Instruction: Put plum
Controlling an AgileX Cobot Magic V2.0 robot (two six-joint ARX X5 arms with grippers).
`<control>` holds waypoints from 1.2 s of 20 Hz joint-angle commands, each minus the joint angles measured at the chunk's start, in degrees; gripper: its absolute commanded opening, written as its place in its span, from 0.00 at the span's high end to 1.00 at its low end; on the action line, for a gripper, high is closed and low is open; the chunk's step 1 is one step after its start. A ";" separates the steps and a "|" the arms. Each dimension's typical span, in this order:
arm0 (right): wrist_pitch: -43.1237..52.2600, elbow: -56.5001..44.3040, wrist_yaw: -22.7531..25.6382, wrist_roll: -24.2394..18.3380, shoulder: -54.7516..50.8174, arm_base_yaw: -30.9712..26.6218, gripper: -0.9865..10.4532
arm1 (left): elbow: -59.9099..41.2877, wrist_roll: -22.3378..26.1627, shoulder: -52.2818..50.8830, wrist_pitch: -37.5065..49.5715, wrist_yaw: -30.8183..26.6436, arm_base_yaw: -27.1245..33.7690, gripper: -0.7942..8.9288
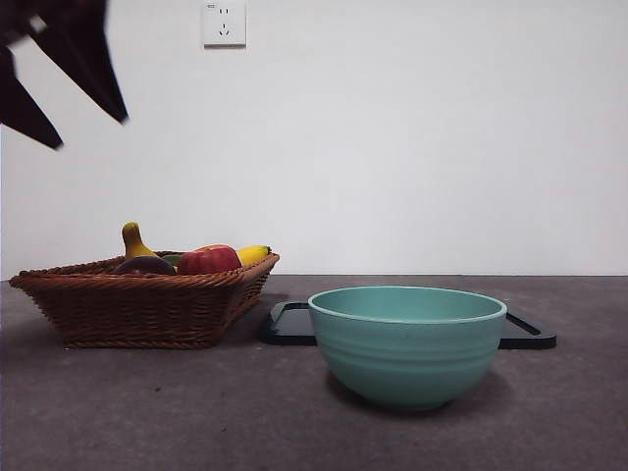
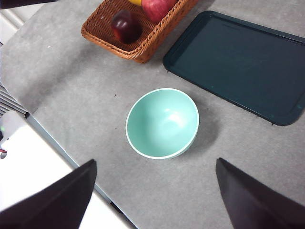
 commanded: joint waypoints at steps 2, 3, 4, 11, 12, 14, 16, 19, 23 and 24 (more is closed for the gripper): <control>0.59 1.11 -0.09 0.13 0.26 0.20 0.56 | 4.94 0.39 8.50 3.28 -2.14 -1.36 0.50; 0.59 1.11 0.00 0.13 0.26 0.20 0.56 | 6.36 0.79 11.06 3.37 -3.04 -1.64 0.50; 0.59 1.11 0.15 0.13 0.26 0.20 0.56 | 7.80 1.40 13.68 3.37 -4.26 -2.01 0.50; 0.57 1.11 0.28 0.13 0.26 0.20 0.56 | 11.39 3.15 26.86 5.22 -6.58 -2.58 0.50; 0.55 1.11 0.28 0.13 0.26 0.20 0.56 | 11.39 3.23 28.09 5.66 -6.58 -2.58 0.50; 0.55 1.11 0.28 0.13 0.26 0.20 0.56 | 11.39 3.28 30.32 5.70 -6.58 -2.58 0.50; 0.55 1.11 0.28 0.13 0.26 0.20 0.56 | 11.39 3.28 32.15 5.73 -6.58 -2.64 0.50; 0.55 1.11 0.28 0.13 0.26 0.20 0.56 | 11.39 3.26 34.21 5.88 -6.58 -2.69 0.50; 0.55 1.11 0.28 0.13 0.26 0.20 0.56 | 11.39 3.04 34.58 5.49 -6.58 -2.80 0.62; 0.55 1.11 0.28 0.13 0.26 0.20 0.56 | 11.39 3.02 34.51 5.29 -6.56 -2.82 0.63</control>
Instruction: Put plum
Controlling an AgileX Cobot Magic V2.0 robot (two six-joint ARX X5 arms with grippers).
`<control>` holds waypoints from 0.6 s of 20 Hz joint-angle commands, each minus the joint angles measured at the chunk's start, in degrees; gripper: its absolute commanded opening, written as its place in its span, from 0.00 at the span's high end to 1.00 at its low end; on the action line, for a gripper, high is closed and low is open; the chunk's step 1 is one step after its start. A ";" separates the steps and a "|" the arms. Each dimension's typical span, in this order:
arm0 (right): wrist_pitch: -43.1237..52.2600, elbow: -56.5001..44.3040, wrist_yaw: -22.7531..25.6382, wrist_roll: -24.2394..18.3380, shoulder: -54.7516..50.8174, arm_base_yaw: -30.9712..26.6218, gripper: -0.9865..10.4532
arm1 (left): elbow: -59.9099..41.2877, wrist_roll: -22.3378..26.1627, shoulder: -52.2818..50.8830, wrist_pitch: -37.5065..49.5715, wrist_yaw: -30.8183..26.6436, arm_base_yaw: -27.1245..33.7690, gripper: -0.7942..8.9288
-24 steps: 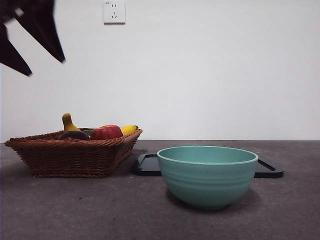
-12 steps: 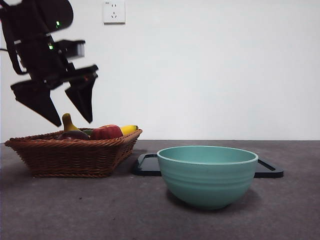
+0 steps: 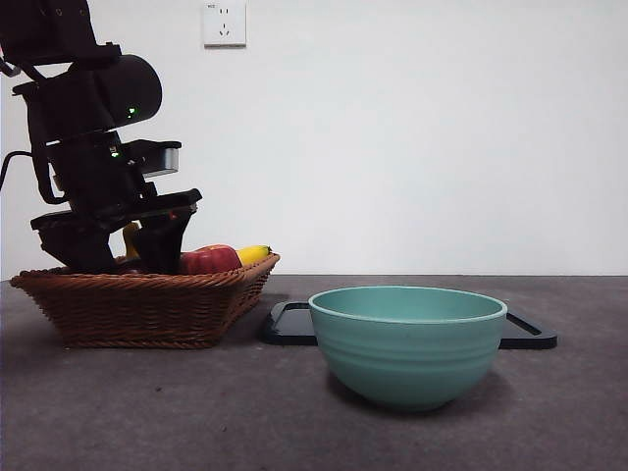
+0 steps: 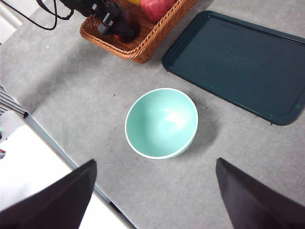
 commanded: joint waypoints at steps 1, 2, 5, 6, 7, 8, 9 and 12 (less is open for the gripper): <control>0.52 1.11 0.04 0.13 0.26 0.20 0.56 | 1.27 0.13 0.63 -0.35 -0.17 -0.35 0.63; 0.52 1.11 0.04 0.13 0.26 0.20 0.56 | 1.27 0.13 -0.22 -0.59 -0.17 -0.46 0.63; 0.52 1.11 0.04 0.11 0.26 0.20 0.56 | 1.27 -0.72 -6.71 -1.90 0.15 -1.90 0.63; 0.55 1.11 0.04 0.11 0.26 0.20 0.56 | 1.29 -0.92 -9.86 -2.99 0.94 -3.08 0.63; 0.55 1.11 0.07 0.11 0.26 0.20 0.56 | 1.29 -1.14 -12.92 -4.09 1.68 -4.85 0.63; 0.52 1.11 0.04 0.11 0.26 0.20 0.56 | 1.29 -1.29 -15.80 -5.07 1.88 -7.21 0.63; 0.52 1.11 0.07 0.11 0.26 0.20 0.56 | 1.29 -1.33 -18.43 -5.60 2.12 -10.19 0.63; 0.55 1.11 0.20 0.11 0.26 0.20 0.56 | 1.29 -1.33 -20.92 -4.90 2.21 -20.48 0.63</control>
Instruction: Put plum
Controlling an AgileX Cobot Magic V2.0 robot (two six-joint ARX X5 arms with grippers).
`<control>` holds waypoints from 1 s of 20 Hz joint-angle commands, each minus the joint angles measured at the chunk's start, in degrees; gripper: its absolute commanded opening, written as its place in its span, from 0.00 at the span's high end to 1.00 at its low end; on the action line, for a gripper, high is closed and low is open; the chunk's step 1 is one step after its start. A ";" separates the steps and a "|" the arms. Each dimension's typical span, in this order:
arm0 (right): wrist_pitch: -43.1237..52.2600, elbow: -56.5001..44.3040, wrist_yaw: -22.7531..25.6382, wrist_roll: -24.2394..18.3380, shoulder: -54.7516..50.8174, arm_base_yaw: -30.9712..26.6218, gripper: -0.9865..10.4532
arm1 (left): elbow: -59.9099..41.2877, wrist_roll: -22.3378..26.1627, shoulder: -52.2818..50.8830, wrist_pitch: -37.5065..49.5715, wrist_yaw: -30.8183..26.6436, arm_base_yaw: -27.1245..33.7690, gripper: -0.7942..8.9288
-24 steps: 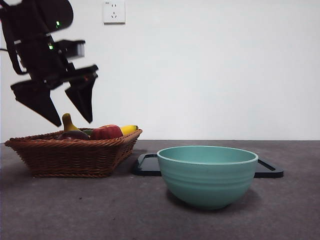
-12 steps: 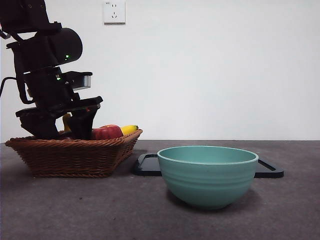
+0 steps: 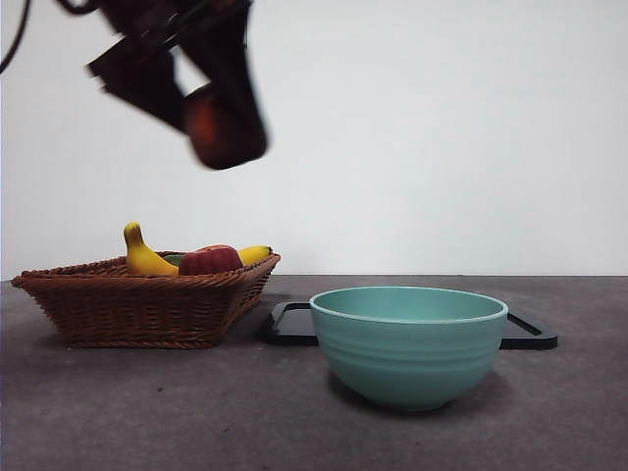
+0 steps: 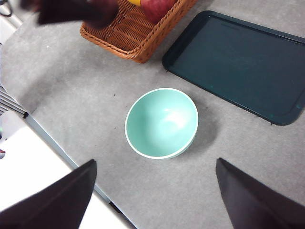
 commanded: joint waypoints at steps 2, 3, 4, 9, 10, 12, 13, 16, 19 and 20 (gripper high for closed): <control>0.48 1.11 1.11 0.13 0.26 0.20 0.56 | 1.16 -0.17 2.78 3.23 0.24 -8.15 0.63; 0.48 1.11 1.11 0.13 0.26 0.20 0.56 | 1.14 -0.17 3.96 4.39 0.22 -10.01 0.63; 0.48 1.11 1.11 0.13 0.26 0.20 0.56 | 1.16 -0.15 5.35 5.49 0.22 -11.34 0.63; 0.48 1.11 1.11 0.13 0.26 0.20 0.56 | 1.14 0.28 13.33 8.70 0.13 -15.41 0.63; 0.48 1.11 1.11 0.13 0.26 0.20 0.56 | 1.16 0.33 15.06 9.70 -0.50 -16.20 0.63; 0.48 1.11 1.11 0.13 0.26 0.20 0.56 | 1.14 1.14 17.92 11.32 -2.01 -17.25 0.63; 0.48 1.11 1.11 0.13 0.26 0.20 0.56 | 1.16 1.75 19.04 11.78 -2.08 -17.59 0.63; 0.46 1.11 1.09 0.13 0.26 0.20 0.56 | 1.16 2.60 22.40 13.29 -4.50 -18.45 0.63; 0.44 1.11 1.09 0.13 0.26 0.20 0.56 | 1.14 3.74 24.17 13.35 -4.96 -18.75 0.63; 0.44 1.11 1.11 0.13 0.26 0.20 0.56 | 1.14 4.00 24.63 13.38 -4.98 -18.80 0.63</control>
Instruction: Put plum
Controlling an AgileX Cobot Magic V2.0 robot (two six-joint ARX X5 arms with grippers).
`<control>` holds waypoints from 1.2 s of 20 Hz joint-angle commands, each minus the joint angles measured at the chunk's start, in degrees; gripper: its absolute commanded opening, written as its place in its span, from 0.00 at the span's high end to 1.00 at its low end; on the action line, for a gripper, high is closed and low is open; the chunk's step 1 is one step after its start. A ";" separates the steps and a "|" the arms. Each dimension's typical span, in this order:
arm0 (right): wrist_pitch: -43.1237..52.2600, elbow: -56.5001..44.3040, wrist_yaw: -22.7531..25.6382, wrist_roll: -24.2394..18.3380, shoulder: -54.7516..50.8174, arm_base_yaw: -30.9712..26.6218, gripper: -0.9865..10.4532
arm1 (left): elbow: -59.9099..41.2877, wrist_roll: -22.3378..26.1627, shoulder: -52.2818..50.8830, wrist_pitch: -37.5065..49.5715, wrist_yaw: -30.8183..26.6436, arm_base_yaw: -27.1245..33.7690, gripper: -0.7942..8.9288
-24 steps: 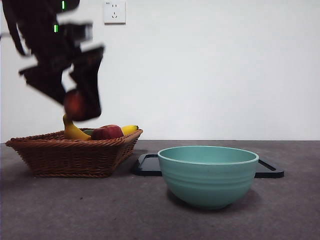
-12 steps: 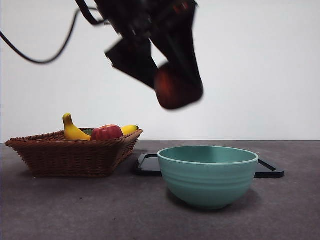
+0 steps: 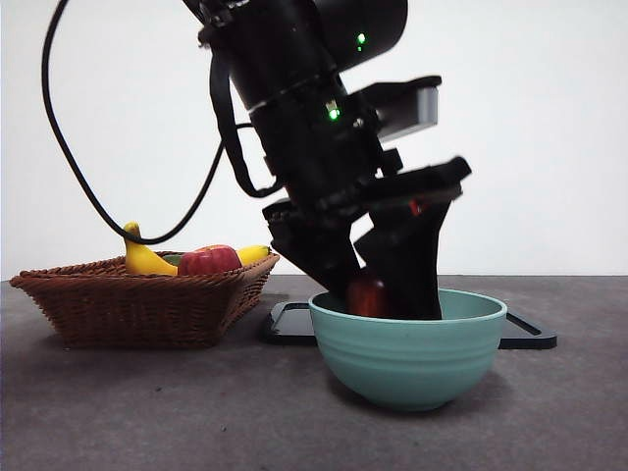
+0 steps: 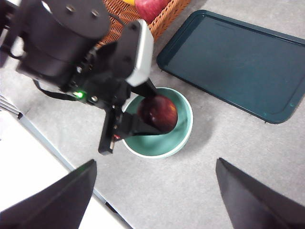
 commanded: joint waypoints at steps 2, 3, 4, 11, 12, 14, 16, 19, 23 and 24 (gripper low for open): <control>0.48 1.11 -0.02 0.11 0.26 0.20 0.56 | 1.11 2.05 2.16 0.57 -0.17 -0.98 0.63; 0.48 1.11 0.00 0.11 0.26 0.20 0.56 | 1.11 2.23 2.40 0.55 -0.17 -1.05 0.63; 0.46 1.11 -0.02 0.11 0.26 0.20 0.56 | 1.14 2.27 2.71 0.50 -0.17 -1.14 0.63; 0.46 1.11 -0.02 0.11 0.26 0.20 0.56 | 1.20 2.58 3.10 0.22 -0.17 -2.23 0.52; 0.46 1.11 0.00 0.11 0.26 0.20 0.56 | 1.25 2.58 3.04 0.20 -0.17 -2.27 0.52; 0.37 1.11 -0.02 0.11 0.24 0.20 0.56 | 1.81 2.16 2.71 -0.61 -0.17 -2.36 0.52; 0.31 1.11 0.00 0.11 0.26 0.20 0.56 | 3.19 2.14 1.79 -2.56 -0.17 -2.36 0.52; 0.31 1.11 -0.02 0.11 0.24 0.20 0.56 | 5.77 1.88 -1.18 -4.59 -0.17 -2.19 0.52; 0.33 1.11 -0.02 0.11 0.26 0.20 0.56 | 6.32 -0.20 -9.49 -4.24 -0.17 -0.70 0.52; 0.33 1.11 0.00 0.11 0.26 0.20 0.56 | 6.32 -1.01 -11.93 -4.61 -0.17 0.15 0.52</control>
